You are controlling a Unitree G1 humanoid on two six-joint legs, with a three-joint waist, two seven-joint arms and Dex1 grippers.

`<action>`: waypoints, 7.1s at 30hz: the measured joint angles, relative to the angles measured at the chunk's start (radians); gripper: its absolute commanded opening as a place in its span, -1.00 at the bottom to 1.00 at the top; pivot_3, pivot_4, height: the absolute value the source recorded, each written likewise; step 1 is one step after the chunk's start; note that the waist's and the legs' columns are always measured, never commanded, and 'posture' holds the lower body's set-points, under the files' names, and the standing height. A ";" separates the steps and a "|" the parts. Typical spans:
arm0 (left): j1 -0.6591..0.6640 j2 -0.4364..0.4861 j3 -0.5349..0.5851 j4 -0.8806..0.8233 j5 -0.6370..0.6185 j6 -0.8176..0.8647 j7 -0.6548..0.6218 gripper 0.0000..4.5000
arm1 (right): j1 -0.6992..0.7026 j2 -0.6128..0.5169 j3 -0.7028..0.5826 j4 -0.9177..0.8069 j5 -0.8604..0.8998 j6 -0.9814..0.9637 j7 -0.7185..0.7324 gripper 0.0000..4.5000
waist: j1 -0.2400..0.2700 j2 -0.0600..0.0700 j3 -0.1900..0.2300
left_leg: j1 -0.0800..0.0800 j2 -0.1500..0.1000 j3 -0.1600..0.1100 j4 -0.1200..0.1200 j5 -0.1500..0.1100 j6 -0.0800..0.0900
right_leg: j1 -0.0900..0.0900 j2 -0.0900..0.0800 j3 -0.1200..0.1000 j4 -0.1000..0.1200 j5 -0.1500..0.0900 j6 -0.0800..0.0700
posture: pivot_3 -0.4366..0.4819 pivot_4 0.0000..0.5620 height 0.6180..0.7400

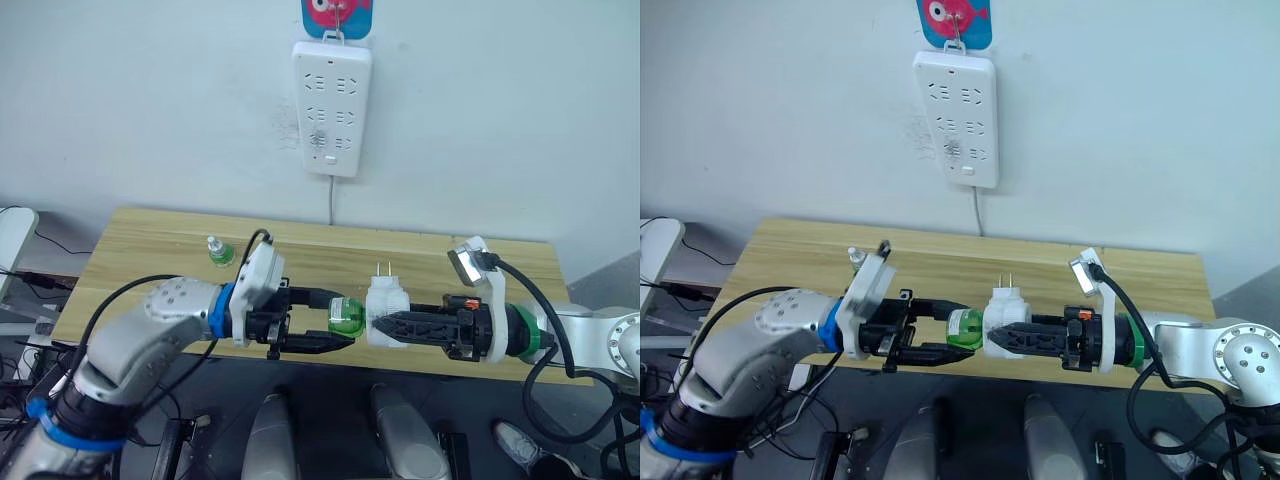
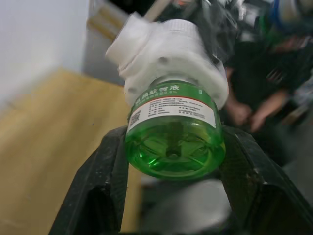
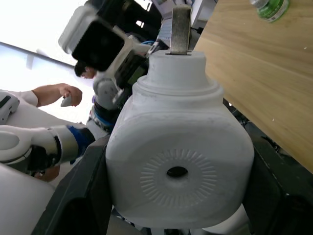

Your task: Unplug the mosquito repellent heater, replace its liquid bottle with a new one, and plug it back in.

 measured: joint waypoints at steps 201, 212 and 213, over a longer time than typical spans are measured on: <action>0.256 -0.560 -0.062 0.072 0.677 -0.565 0.364 0.00 | 0.071 0.904 -0.305 -0.109 -0.706 0.081 -0.279 -0.19 | -0.034 -0.001 -0.007 | 0.000 0.000 0.012 -0.001 0.001 0.003 | -0.005 0.001 0.014 -0.003 0.007 0.004 | -0.58 0.04 0.73; 0.268 -0.543 -0.068 0.068 0.681 -0.568 0.358 0.73 | 0.096 0.799 -0.205 -0.089 -0.594 0.017 -0.276 -0.62 | -0.032 -0.001 -0.007 | 0.000 0.000 0.012 -0.001 0.001 0.003 | -0.005 0.001 0.014 -0.003 0.006 0.004 | -0.56 0.03 0.73; 0.272 -0.534 -0.072 0.065 0.682 -0.564 0.357 0.88 | 0.095 0.794 -0.189 -0.089 -0.590 0.014 -0.271 -0.62 | -0.032 -0.001 -0.007 | 0.000 0.000 0.012 -0.001 0.001 0.003 | -0.005 0.001 0.014 -0.003 0.006 0.004 | -0.55 0.03 0.73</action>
